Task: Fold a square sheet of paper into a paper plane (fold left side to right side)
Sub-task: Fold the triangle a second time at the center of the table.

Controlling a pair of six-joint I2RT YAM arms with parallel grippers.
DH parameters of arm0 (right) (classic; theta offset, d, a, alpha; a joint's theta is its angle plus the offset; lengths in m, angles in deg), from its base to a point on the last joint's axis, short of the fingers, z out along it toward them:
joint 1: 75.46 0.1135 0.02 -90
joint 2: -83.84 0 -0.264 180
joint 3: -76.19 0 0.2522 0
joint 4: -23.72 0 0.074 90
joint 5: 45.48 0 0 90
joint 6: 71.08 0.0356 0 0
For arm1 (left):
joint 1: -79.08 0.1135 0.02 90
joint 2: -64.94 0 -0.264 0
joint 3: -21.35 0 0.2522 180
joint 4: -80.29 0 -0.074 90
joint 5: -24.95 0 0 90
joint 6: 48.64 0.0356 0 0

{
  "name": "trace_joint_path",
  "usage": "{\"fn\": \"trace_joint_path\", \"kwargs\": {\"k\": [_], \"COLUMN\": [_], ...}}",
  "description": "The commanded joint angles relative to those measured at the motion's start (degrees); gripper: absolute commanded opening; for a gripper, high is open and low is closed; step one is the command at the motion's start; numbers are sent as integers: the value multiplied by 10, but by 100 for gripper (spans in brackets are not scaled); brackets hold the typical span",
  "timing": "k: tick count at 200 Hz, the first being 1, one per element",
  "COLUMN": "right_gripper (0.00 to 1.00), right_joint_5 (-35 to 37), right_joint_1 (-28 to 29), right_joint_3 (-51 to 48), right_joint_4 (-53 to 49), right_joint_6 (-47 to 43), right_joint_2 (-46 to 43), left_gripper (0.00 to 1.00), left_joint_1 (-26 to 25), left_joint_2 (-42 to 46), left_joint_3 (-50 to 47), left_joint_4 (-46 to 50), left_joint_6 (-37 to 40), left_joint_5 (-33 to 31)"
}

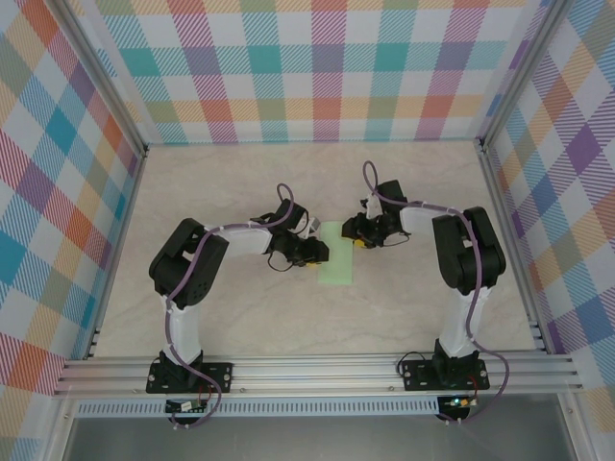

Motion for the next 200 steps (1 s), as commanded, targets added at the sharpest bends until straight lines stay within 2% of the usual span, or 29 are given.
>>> {"fn": "trace_joint_path", "kwargs": {"k": [1,29,56,77,97,136,200], "right_gripper": [38,29,18,11,9,10,9], "right_joint_5": [-18,-13,-24,-31,-37,-36,-39], "right_joint_1": [-1,-1,-2,-2,-1,-1,-1], "right_joint_3": [-13,-11,6,31,58,77,77], "right_joint_4": [-2,-14,-29,-66,-113,-150,-151], "right_joint_6": [-5,-2,12,12,9,9,11], "right_joint_2": [-17,-23,-32,-37,-35,-35,-27], "left_gripper": [39,54,62,65,67,70,73], "left_joint_1": [-3,-3,-13,-52,-99,-181,-249], "left_joint_2": [37,105,174,212,229,207,103], "left_joint_3": [-15,-34,-67,-75,-71,-40,58], "left_joint_4": [-4,-6,0,43,80,126,178], "left_joint_6": [7,41,92,146,181,208,232], "left_joint_5": [-4,-32,-62,-118,-171,-257,-357]}}
